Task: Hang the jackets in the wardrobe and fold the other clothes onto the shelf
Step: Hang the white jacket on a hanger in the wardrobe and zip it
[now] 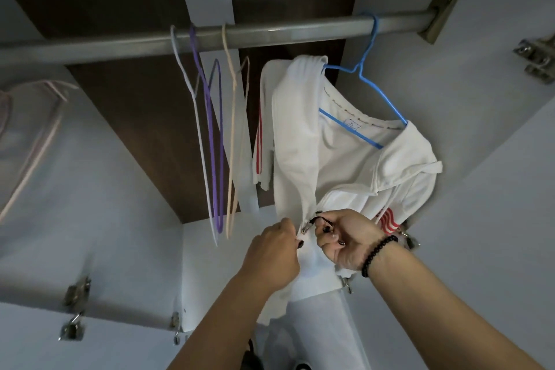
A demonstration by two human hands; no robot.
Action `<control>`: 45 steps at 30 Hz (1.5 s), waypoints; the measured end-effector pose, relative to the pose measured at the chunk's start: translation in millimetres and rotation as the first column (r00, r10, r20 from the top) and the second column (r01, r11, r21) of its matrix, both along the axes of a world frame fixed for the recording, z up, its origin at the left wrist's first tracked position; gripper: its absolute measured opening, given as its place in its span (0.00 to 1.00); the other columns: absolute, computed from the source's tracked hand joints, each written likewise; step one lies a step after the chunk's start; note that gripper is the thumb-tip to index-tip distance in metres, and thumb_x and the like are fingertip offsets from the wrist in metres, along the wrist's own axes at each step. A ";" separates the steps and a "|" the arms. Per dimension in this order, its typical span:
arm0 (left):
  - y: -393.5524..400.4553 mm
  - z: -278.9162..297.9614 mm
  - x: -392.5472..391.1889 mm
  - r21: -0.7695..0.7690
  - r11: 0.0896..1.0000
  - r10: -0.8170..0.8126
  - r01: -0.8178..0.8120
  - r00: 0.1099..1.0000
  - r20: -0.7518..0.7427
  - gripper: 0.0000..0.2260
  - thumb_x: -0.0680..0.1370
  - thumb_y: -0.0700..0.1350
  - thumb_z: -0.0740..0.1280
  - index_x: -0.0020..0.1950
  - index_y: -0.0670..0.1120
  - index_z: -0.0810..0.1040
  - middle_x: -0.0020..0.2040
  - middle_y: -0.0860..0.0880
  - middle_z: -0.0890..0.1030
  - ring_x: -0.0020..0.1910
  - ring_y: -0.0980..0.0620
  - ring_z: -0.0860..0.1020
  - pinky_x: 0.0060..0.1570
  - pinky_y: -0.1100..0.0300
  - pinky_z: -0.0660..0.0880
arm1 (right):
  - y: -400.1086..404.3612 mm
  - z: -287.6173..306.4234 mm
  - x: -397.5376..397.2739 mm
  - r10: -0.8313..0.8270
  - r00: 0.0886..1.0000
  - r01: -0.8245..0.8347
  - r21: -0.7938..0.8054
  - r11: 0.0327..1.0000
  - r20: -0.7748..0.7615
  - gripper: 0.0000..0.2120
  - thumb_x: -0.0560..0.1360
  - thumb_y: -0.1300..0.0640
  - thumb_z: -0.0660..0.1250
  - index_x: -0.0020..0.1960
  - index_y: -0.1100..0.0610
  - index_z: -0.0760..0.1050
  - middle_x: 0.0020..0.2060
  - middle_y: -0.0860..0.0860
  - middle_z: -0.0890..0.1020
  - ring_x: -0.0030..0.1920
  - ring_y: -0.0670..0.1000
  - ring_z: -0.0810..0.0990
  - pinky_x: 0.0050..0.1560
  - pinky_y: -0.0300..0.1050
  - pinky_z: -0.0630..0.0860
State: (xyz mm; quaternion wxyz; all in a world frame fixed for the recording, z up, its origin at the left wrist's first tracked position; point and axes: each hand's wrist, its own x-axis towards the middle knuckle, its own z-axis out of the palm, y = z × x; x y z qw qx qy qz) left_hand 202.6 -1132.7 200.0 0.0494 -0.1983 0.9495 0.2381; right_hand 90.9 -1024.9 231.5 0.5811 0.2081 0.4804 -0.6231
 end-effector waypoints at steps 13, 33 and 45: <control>-60.2 -7.9 6.9 -0.041 0.992 0.126 -0.122 0.985 0.121 0.18 0.77 0.39 0.65 0.66 0.44 0.65 0.57 0.45 0.77 0.55 0.46 0.78 0.51 0.55 0.76 | -38.9 35.8 -14.3 -0.084 0.992 0.078 -0.062 0.995 -0.090 0.13 0.77 0.62 0.58 0.33 0.58 0.67 0.24 0.49 0.69 0.16 0.44 0.62 0.13 0.33 0.54; -44.0 26.7 -43.0 0.169 0.983 -0.001 0.065 0.935 -0.354 0.11 0.74 0.46 0.70 0.37 0.48 0.70 0.35 0.50 0.79 0.40 0.46 0.78 0.38 0.52 0.75 | -20.5 62.4 9.7 -0.175 0.960 0.175 -0.021 0.984 -0.217 0.15 0.77 0.61 0.57 0.31 0.58 0.68 0.23 0.49 0.69 0.17 0.44 0.61 0.14 0.32 0.55; -83.1 -28.1 -18.7 0.055 0.992 0.118 -0.116 0.993 -0.025 0.16 0.76 0.53 0.69 0.35 0.51 0.65 0.34 0.54 0.73 0.36 0.52 0.75 0.29 0.62 0.67 | -38.0 83.6 -17.6 -0.208 0.927 0.206 -0.038 0.978 -0.311 0.15 0.77 0.61 0.58 0.31 0.57 0.68 0.27 0.48 0.68 0.18 0.44 0.62 0.17 0.32 0.54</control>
